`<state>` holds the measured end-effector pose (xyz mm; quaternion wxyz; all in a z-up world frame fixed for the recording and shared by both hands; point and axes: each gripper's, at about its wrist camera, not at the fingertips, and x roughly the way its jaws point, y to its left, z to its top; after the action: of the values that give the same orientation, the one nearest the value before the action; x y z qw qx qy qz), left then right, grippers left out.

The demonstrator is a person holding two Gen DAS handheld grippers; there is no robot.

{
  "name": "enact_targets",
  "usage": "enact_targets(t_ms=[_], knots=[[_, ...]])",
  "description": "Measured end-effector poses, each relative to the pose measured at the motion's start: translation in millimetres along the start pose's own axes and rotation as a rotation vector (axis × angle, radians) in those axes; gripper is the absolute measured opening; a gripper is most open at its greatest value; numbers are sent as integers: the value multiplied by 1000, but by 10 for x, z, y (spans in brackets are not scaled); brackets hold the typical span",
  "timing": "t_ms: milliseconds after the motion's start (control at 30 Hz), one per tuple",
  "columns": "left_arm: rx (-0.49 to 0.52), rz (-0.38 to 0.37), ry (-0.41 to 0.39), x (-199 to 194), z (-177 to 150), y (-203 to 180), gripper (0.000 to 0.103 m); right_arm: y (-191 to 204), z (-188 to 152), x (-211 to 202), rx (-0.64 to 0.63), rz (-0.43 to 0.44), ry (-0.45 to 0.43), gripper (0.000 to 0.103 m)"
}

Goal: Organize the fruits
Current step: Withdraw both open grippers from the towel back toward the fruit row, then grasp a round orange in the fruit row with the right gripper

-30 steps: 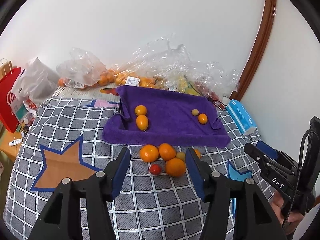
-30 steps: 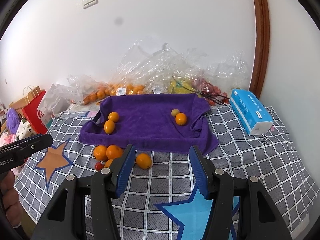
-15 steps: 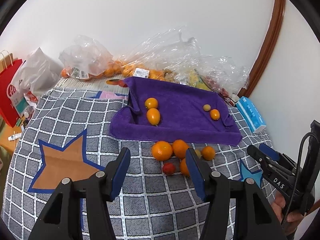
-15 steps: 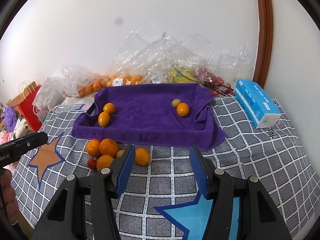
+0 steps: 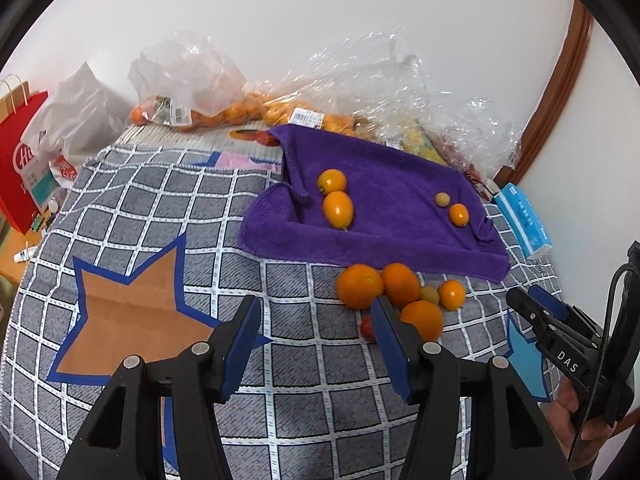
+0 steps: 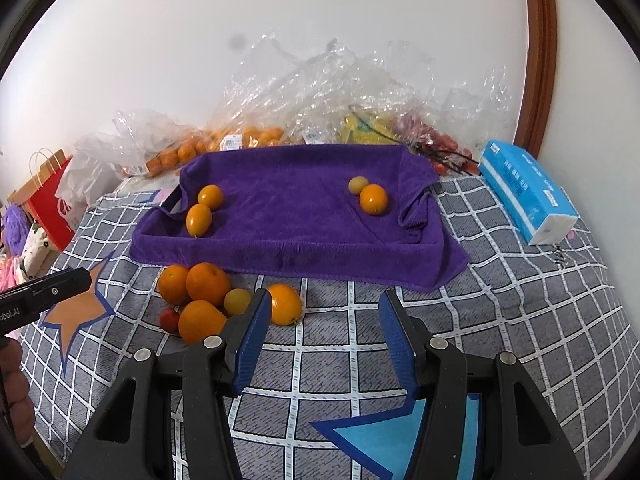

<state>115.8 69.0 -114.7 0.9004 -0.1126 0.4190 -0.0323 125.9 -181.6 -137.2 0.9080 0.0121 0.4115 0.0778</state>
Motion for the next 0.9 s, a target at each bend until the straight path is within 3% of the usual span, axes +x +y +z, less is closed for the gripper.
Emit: enact_targets(t_ms=[200,467,900], knots=[[-21,6,19,88,2,95,55,44,-26,122,-9,3,25,52],[-41,21,43,181,1,216,55,170,-73,364,-44,34,76,37],[-66,2,72,361,35,329,55,287,-29,694,-72,65,130,34]])
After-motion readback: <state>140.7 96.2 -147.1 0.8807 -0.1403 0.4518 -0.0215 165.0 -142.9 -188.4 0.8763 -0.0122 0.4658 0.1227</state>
